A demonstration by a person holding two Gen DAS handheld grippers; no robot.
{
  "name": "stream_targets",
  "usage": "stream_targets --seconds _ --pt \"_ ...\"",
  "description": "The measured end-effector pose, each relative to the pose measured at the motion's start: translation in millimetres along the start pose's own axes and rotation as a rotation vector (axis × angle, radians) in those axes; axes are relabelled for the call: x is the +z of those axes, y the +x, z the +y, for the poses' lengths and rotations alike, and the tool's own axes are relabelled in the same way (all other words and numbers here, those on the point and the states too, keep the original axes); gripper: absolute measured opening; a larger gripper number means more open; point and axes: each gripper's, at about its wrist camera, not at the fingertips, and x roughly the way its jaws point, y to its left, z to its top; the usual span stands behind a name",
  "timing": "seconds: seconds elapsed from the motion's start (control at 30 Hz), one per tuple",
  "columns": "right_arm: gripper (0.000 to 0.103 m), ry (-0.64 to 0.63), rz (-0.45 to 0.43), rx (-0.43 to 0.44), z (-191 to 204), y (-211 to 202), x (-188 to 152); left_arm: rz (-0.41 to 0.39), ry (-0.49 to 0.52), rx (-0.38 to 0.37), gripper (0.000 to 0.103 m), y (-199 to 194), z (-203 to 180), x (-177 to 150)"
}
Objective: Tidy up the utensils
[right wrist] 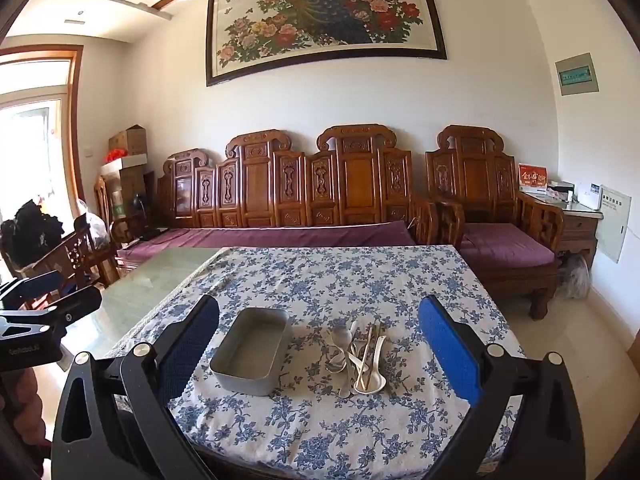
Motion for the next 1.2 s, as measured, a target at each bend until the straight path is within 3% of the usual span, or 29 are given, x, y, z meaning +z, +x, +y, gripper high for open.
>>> stream_targets --seconds 1.2 --pt "0.100 0.003 -0.001 0.011 -4.1 2.7 -2.6 -0.012 -0.003 0.003 0.096 -5.6 2.2 1.9"
